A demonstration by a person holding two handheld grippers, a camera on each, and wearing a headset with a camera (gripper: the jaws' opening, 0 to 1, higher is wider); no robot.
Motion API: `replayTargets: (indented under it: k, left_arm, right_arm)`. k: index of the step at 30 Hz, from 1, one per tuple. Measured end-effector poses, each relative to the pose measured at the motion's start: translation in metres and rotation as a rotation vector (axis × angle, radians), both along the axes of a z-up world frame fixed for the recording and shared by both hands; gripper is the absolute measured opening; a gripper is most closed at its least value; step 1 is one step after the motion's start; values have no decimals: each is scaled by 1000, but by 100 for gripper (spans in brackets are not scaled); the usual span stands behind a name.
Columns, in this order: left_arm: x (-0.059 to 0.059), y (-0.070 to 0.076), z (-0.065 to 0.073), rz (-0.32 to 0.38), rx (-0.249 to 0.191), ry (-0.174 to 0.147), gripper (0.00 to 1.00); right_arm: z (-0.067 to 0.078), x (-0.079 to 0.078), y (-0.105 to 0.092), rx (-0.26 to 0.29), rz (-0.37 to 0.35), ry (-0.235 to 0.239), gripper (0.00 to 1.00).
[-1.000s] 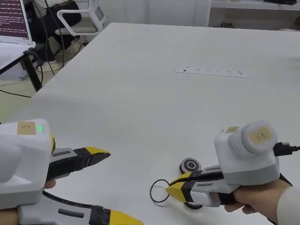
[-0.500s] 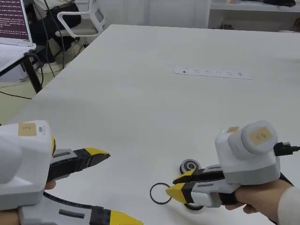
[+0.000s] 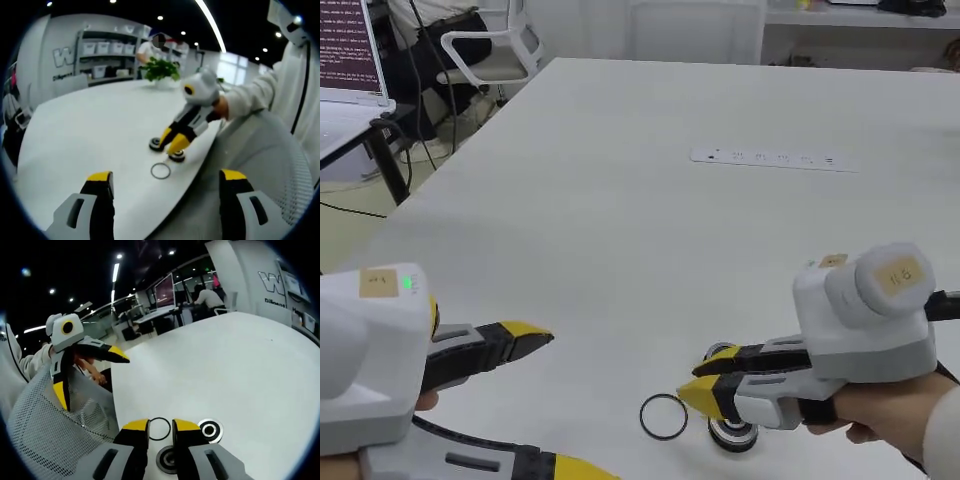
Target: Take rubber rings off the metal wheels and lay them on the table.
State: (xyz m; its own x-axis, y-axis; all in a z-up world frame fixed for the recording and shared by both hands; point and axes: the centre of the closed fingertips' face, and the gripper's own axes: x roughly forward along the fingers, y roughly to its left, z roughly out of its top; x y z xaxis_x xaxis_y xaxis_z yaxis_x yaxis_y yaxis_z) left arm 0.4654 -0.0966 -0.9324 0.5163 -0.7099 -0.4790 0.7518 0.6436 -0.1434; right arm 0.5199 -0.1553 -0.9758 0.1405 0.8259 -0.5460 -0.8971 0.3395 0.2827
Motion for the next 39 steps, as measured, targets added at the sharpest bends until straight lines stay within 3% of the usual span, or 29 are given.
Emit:
replayTargets:
  k: [17,31,39]
  left_arm:
    - [0,0,0,-1,5,0,88]
    - [0,1,0,0,4,-1,87]
    - [0,1,0,0,5,0,88]
  right_arm:
    - [38,18,-8,99,-83,-45,16]
    - [60,32,-22,163,-152,-78,16]
    - [65,36,-28,172,-174,-80,15]
